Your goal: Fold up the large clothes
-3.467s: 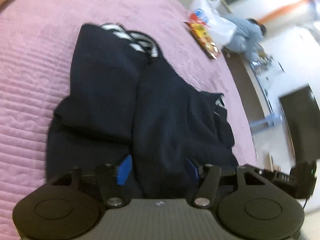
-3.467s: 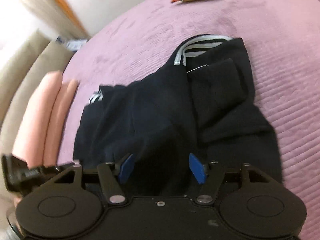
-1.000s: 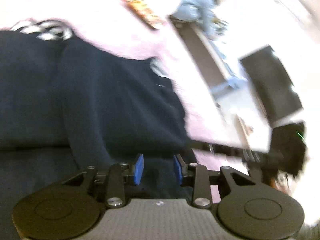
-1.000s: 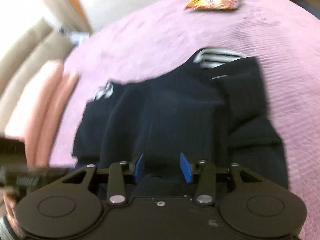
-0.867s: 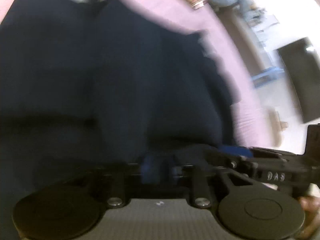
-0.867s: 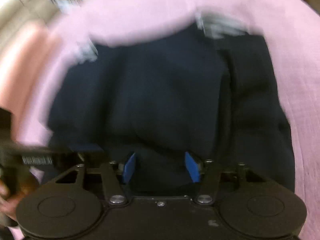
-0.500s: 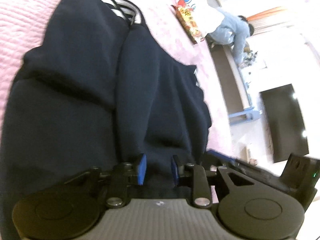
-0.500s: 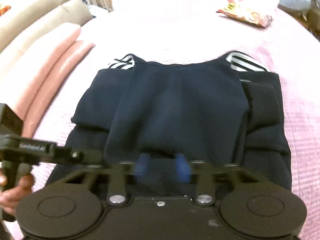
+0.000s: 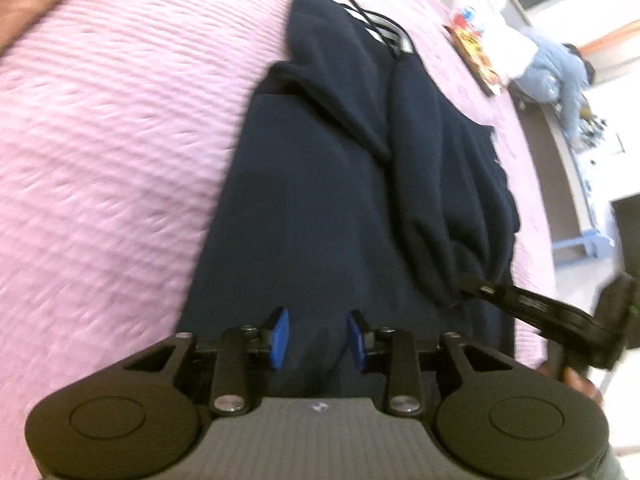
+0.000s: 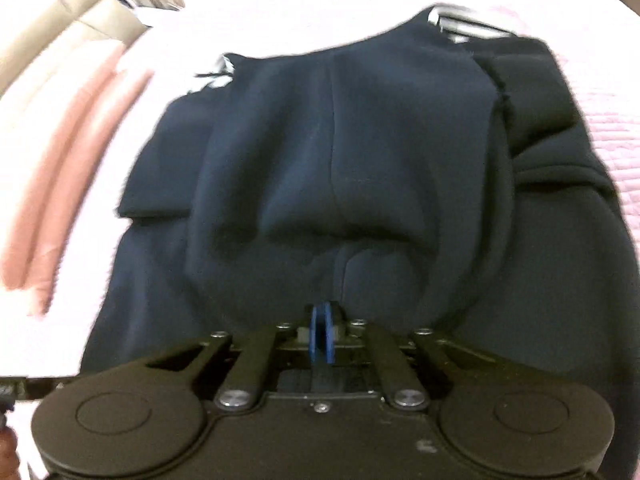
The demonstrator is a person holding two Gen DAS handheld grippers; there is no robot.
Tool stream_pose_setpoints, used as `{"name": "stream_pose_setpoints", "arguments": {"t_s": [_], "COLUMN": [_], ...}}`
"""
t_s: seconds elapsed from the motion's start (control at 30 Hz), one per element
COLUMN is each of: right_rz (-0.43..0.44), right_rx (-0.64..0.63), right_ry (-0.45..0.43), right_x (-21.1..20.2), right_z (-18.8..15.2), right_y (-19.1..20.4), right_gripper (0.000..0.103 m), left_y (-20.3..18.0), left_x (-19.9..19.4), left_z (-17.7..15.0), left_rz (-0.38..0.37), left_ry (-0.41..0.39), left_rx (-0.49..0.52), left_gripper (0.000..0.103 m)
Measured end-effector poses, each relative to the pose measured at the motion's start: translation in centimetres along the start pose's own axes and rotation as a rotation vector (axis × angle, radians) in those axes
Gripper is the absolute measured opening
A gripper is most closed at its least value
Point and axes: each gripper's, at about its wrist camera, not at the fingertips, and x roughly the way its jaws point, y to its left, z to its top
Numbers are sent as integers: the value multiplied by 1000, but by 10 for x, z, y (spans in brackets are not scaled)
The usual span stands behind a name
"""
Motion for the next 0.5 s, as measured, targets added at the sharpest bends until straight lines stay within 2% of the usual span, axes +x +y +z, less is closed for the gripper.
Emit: {"name": "stream_pose_setpoints", "arguments": {"t_s": [0.03, 0.07, 0.1, 0.13, 0.2, 0.23, 0.3, 0.37, 0.47, 0.5], "right_rz": [6, -10, -36, -57, -72, -106, -145, -192, -219, -221], "right_rx": [-20, -37, -49, -66, -101, -129, -205, -249, -219, -193], "right_ry": [0, 17, 35, 63, 129, 171, 178, 208, 263, 283], "right_x": [-13, -23, -30, -35, -41, -44, -59, -75, -98, -106], "right_z": [-10, -22, -33, -49, -78, -95, -122, -142, -161, -166], "right_y": [-1, -3, -5, -10, -22, -27, -33, -40, -61, -68], "right_gripper": [26, 51, 52, 49, 31, 28, 26, 19, 13, 16], "left_y": [4, 6, 5, 6, 5, 4, 6, 13, 21, 24], "left_x": [-10, -13, -13, -16, -17, -19, -18, -20, -38, -46], "left_z": [-8, -17, -27, -38, -59, -71, -87, -105, -125, -130], "left_rz": [22, 45, 59, 64, 78, 97, 124, 174, 238, 250], "left_ry": [-10, -16, -19, -17, -10, -10, 6, 31, 43, 40], "left_rx": [-16, -40, -67, -91, -119, -122, -126, -137, -157, -167], "left_gripper": [37, 40, 41, 41, 41, 41, 42, 37, 36, 35]}}
